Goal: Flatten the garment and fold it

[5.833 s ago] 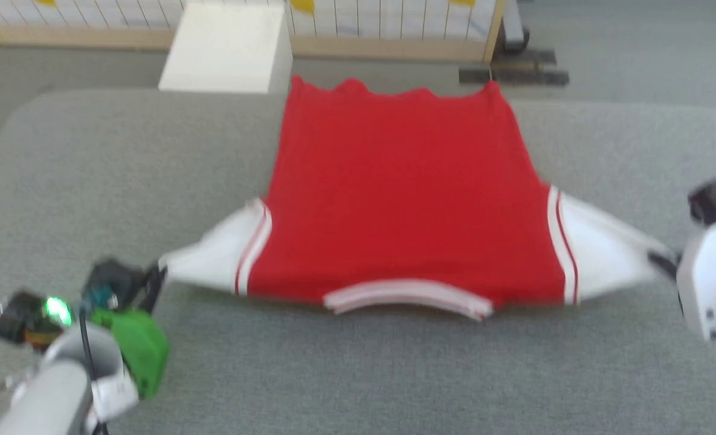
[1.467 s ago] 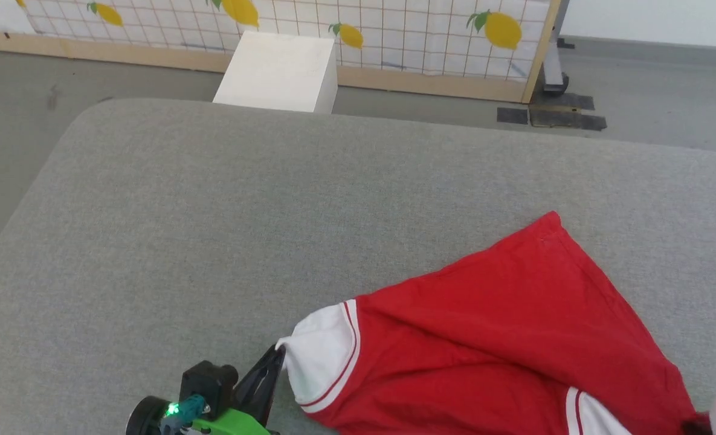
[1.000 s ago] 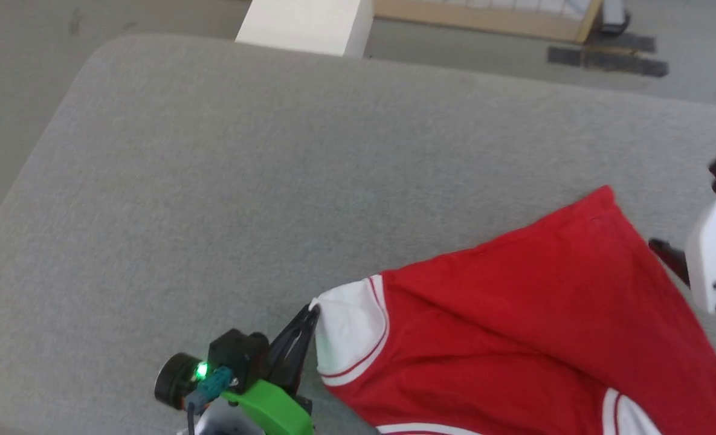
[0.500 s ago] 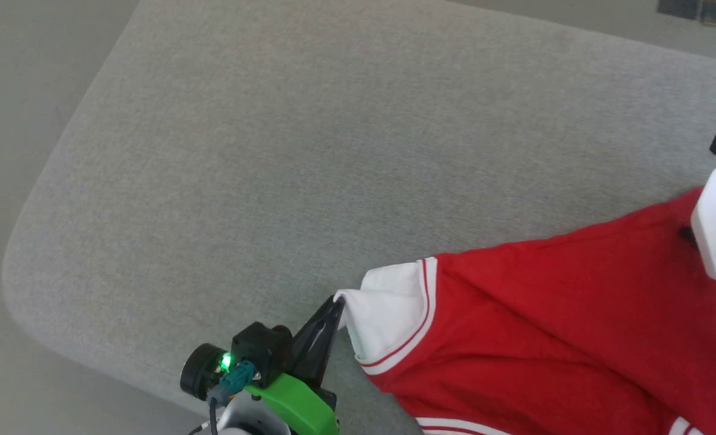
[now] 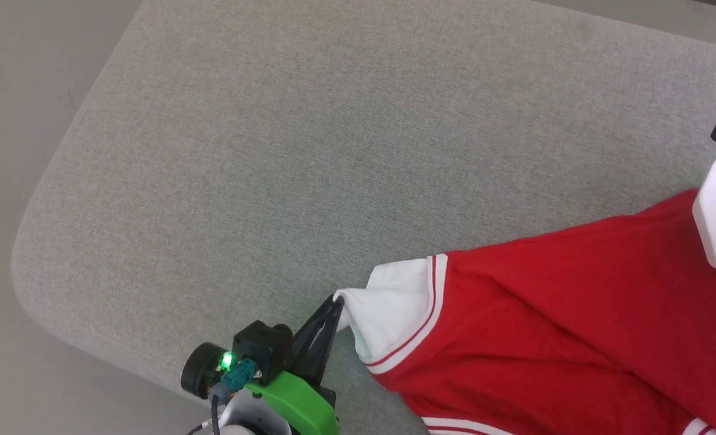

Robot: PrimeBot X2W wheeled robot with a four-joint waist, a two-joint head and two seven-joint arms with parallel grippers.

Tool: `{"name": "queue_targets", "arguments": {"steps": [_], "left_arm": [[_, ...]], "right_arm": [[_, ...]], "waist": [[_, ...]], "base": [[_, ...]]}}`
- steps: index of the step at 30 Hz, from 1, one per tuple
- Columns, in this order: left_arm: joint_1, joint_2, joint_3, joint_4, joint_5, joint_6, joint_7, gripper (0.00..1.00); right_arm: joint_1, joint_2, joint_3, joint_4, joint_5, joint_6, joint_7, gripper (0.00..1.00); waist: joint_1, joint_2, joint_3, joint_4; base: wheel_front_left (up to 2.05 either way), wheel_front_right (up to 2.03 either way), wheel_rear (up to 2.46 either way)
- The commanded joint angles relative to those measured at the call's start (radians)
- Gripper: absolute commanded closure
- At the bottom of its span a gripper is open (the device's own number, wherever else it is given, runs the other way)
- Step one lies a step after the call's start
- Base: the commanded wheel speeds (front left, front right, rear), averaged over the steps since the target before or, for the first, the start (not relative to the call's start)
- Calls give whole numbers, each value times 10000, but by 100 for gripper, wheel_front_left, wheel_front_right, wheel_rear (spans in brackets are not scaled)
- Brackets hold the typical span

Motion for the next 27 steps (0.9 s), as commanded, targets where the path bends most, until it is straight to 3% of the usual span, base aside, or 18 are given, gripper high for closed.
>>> {"name": "queue_targets", "arguments": {"steps": [1,15,27], "left_arm": [[-239,12,53,15,63,7,-64,100],[-600,793,820,-601,115,224,-308,100],[-1720,1808,2348,-2718,174,654,-229,100]], "right_arm": [[347,170,247,550,70,-17,-139,100],[-498,264,-26,158,1126,-17,-3042,100],[-334,196,-542,-2588,1897,-17,-3776,100]], "waist": [[1,0,-123,-102],[1,0,-1816,-1340],[1,0,-3308,-2852]], "base": [[0,0,0],[0,0,0],[0,0,0]]}}
